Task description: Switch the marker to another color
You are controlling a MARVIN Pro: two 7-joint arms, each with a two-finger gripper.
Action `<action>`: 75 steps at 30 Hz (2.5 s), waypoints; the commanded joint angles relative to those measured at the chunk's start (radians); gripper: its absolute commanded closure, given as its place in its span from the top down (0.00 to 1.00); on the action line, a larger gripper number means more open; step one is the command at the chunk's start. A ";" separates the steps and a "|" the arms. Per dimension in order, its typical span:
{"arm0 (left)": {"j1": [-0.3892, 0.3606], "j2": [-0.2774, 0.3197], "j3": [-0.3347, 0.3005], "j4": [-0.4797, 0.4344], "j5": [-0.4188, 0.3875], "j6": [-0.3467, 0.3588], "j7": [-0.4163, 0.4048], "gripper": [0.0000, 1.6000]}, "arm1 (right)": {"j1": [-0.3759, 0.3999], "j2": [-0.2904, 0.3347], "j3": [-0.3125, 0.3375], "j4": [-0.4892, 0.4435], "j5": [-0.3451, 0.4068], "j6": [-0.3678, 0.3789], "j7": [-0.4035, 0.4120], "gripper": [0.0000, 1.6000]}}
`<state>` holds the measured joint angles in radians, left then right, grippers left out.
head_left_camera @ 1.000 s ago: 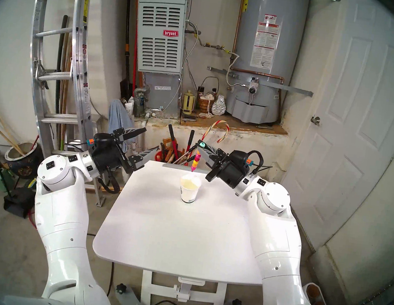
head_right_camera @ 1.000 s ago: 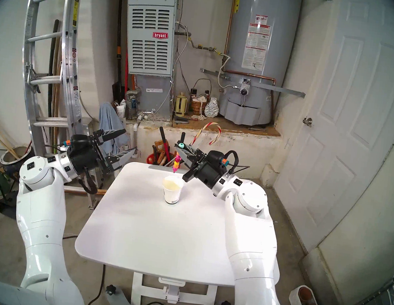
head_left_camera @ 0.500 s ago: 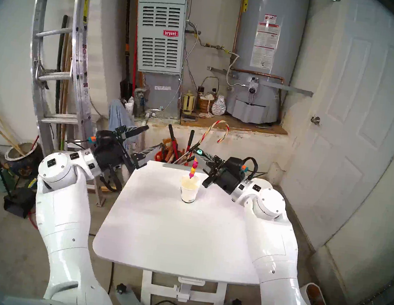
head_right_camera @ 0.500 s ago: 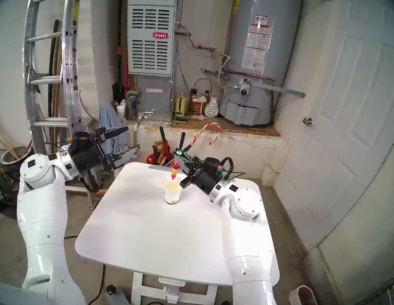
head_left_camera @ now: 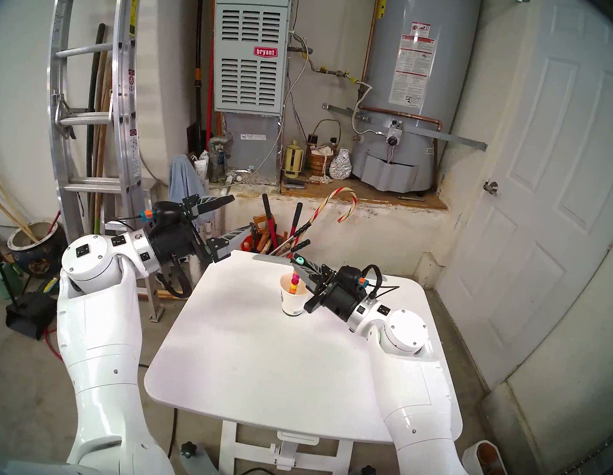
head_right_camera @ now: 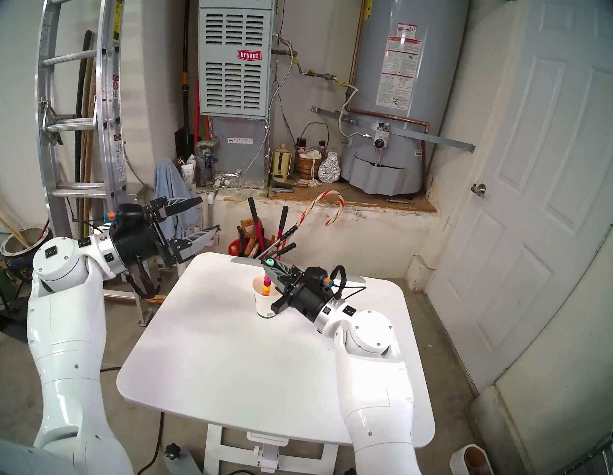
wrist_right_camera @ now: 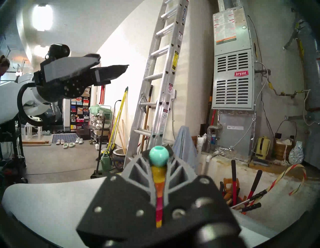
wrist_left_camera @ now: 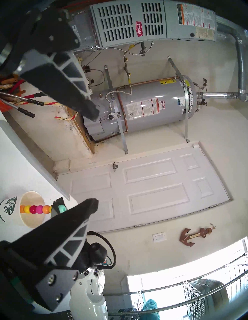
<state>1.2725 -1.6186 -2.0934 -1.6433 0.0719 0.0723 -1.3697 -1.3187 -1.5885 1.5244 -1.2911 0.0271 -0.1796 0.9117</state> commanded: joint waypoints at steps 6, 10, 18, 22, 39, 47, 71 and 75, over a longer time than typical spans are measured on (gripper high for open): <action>-0.016 0.011 0.010 0.004 -0.002 -0.007 -0.006 1.00 | 0.021 -0.010 -0.005 0.010 0.000 -0.034 0.007 0.00; -0.016 0.012 0.013 0.003 -0.002 -0.006 -0.008 1.00 | 0.021 -0.008 -0.005 0.011 0.002 -0.033 0.011 0.00; -0.015 0.014 0.018 0.001 -0.002 -0.004 -0.009 1.00 | 0.017 -0.008 0.004 0.001 0.003 -0.029 0.013 0.58; -0.015 0.015 0.019 0.000 0.000 -0.004 -0.007 1.00 | 0.014 -0.008 0.009 -0.009 0.006 -0.026 0.016 0.94; -0.009 0.015 0.022 -0.012 -0.002 0.001 -0.008 1.00 | 0.016 -0.016 0.025 -0.012 0.001 -0.031 0.025 0.92; -0.009 0.020 0.014 -0.007 -0.006 0.001 -0.009 1.00 | 0.103 -0.044 0.008 0.068 -0.014 -0.051 0.006 0.85; -0.002 0.025 -0.032 -0.018 -0.011 0.004 -0.030 1.00 | 0.228 -0.060 -0.011 0.211 -0.017 -0.114 -0.025 0.82; 0.000 0.021 -0.035 -0.019 -0.010 0.008 -0.031 1.00 | 0.218 -0.054 -0.001 0.190 -0.009 -0.115 -0.027 1.00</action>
<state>1.2766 -1.5895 -2.1294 -1.6434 0.0701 0.0756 -1.4023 -1.1329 -1.6344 1.5138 -1.0603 -0.0004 -0.2795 0.8802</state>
